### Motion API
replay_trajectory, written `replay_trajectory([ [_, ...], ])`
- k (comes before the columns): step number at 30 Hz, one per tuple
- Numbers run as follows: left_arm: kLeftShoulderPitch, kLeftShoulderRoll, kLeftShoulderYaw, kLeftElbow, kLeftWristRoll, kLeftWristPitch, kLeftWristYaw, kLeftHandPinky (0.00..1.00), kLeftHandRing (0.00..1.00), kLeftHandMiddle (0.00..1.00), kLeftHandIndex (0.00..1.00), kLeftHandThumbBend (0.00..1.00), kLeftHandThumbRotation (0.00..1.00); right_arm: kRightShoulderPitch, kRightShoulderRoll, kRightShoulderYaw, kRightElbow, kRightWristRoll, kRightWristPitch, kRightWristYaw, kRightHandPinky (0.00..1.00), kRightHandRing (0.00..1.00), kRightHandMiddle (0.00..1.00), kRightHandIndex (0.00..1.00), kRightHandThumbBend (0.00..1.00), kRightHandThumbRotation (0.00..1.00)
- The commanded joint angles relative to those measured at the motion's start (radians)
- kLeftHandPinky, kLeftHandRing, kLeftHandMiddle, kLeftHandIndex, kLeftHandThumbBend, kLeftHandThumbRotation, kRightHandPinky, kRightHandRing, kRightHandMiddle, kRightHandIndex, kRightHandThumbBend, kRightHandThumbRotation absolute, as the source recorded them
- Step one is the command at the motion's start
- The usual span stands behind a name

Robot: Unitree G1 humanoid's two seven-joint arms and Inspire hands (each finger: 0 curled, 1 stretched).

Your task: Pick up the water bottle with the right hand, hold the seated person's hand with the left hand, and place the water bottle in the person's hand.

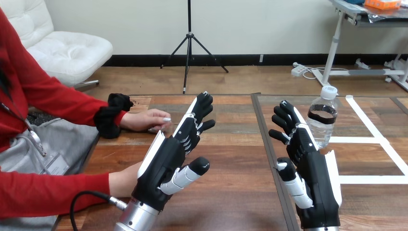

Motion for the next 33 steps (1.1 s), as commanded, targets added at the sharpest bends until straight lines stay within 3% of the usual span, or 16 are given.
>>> replay_trajectory([
  [1, -0.067, 0.005, 0.007, -0.003, 0.006, -0.011, 0.011, 0.91, 0.98, 1.0, 1.0, 1.0, 0.83, -0.071, 0.0, 0.0, -0.032, 0.005, 0.002, -0.001, 0.81, 0.9, 0.91, 0.92, 1.0, 0.89],
  [21, -0.066, 0.003, 0.007, -0.002, 0.001, -0.014, 0.013, 0.91, 0.98, 1.0, 1.0, 1.0, 0.83, -0.061, -0.006, -0.005, -0.054, 0.017, 0.002, 0.002, 0.82, 0.89, 0.91, 0.91, 1.0, 0.87],
  [33, -0.068, -0.002, 0.008, -0.005, -0.007, -0.007, 0.009, 0.91, 0.98, 1.0, 1.0, 1.0, 0.82, -0.061, -0.013, -0.034, -0.057, 0.021, -0.006, -0.026, 0.78, 0.88, 0.91, 0.9, 1.0, 0.83],
])
